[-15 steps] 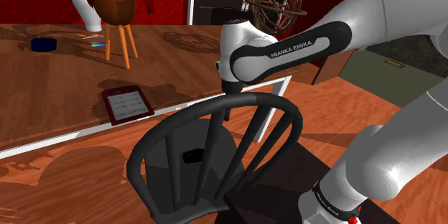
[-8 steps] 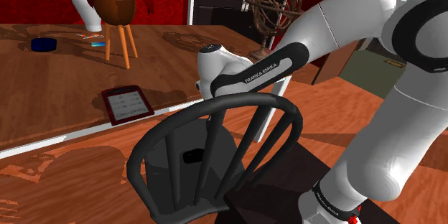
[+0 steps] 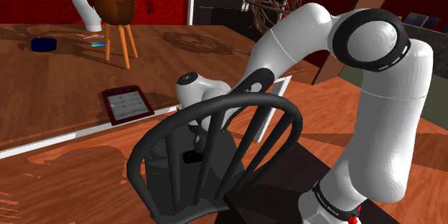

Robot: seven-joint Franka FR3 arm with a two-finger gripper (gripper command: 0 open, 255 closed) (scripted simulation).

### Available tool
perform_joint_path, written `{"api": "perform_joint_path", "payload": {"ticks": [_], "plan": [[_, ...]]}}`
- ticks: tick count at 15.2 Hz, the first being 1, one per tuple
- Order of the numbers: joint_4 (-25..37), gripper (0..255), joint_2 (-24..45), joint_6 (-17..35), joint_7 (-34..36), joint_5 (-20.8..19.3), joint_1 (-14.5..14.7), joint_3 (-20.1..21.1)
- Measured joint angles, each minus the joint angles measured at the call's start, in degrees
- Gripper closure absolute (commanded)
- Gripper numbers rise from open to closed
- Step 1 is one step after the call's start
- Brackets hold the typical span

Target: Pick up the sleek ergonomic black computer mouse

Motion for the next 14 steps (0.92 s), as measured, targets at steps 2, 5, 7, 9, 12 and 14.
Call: {"api": "perform_joint_path", "payload": {"ticks": [2, 5, 7, 9, 12, 14], "plan": [[2.5, 0, 3.8, 1.0, 2.7, -2.7, 1.5, -0.5], [4.5, 0, 7.4, 1.2, 4.3, -5.0, 1.4, 0.3], [4.7, 0, 9.2, 2.4, 2.8, -6.2, 1.4, 0.1], [5.2, 0, 10.8, 3.3, 2.8, -7.1, 1.7, -0.3], [5.5, 255, 12.3, 4.4, 3.1, -7.9, 2.0, -0.9], [5.7, 255, 12.5, 4.5, 3.2, -8.0, 2.0, -1.0]]}}
